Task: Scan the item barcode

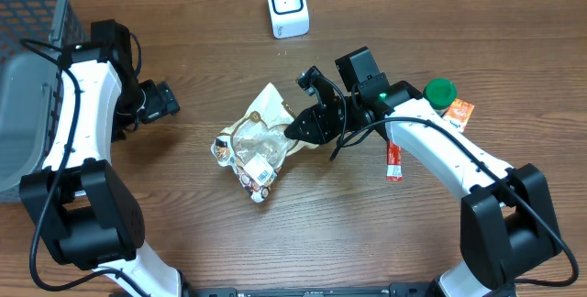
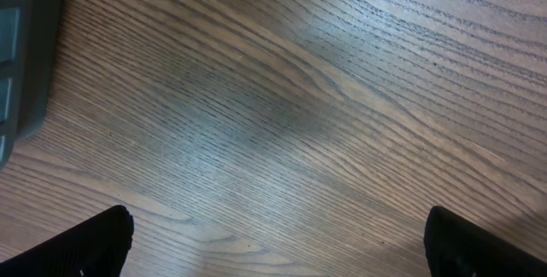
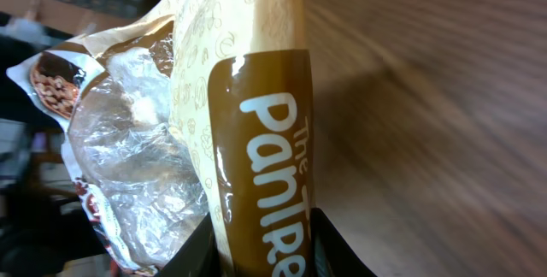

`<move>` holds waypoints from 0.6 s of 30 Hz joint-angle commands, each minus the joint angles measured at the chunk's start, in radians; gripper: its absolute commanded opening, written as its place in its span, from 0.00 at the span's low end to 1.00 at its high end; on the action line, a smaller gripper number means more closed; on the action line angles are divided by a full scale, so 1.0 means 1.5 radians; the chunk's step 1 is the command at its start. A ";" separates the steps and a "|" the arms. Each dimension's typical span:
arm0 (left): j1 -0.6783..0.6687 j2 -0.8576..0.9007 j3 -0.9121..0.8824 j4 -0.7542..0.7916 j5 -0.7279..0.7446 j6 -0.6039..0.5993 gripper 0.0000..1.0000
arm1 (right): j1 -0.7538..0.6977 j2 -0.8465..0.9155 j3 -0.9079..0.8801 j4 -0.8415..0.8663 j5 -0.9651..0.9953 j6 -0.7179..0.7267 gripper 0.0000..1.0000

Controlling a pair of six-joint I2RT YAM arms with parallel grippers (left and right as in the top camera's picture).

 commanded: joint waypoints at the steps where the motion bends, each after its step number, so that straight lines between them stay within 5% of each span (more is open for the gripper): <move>1: -0.003 -0.012 0.009 0.001 -0.006 0.002 1.00 | -0.005 -0.009 0.001 -0.002 -0.069 0.022 0.04; 18: -0.003 -0.012 0.009 0.000 -0.006 0.002 1.00 | -0.005 -0.009 0.002 -0.013 -0.069 0.030 0.04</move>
